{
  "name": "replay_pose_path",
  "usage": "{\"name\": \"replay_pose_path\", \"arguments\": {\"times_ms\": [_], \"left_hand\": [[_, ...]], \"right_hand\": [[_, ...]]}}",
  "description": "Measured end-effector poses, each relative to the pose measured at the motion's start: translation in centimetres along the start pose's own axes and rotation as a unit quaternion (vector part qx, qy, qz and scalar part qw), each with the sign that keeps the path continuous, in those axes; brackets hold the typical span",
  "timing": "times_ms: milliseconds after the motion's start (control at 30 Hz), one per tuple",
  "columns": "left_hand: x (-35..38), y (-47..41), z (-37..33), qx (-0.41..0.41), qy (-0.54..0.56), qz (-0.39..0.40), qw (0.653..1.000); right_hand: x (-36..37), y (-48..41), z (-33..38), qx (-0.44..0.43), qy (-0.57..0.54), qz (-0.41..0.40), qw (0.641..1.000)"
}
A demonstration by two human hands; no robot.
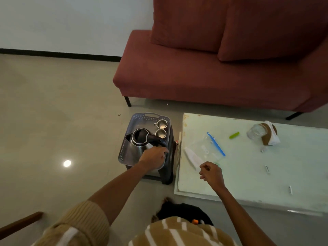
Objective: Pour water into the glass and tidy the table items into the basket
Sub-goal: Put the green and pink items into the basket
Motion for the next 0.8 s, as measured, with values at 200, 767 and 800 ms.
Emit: {"name": "replay_pose_path", "arguments": {"times_ms": [200, 767, 800], "left_hand": [[4.7, -2.7, -4.4, -0.011, 0.002, 0.047, 0.999], [28.6, -13.5, -12.9, -0.194, 0.137, 0.138, 0.962], [29.4, -14.3, -12.9, -0.205, 0.146, 0.122, 0.96]], "right_hand": [[-3.9, 0.8, -5.3, 0.021, -0.007, 0.004, 1.0], [-15.4, -9.9, -24.6, 0.097, -0.064, 0.047, 0.992], [-15.1, -10.7, -25.1, 0.098, -0.068, 0.05, 0.992]]}}
Point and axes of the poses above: each hand's wrist, its own y-axis away from the middle knuckle, its own x-axis out of the palm, z = x × y, the point moved 10 cm from there along -y, towards the middle knuckle, and after that the axes turned 13 degrees about y, right-handed, at the moved point
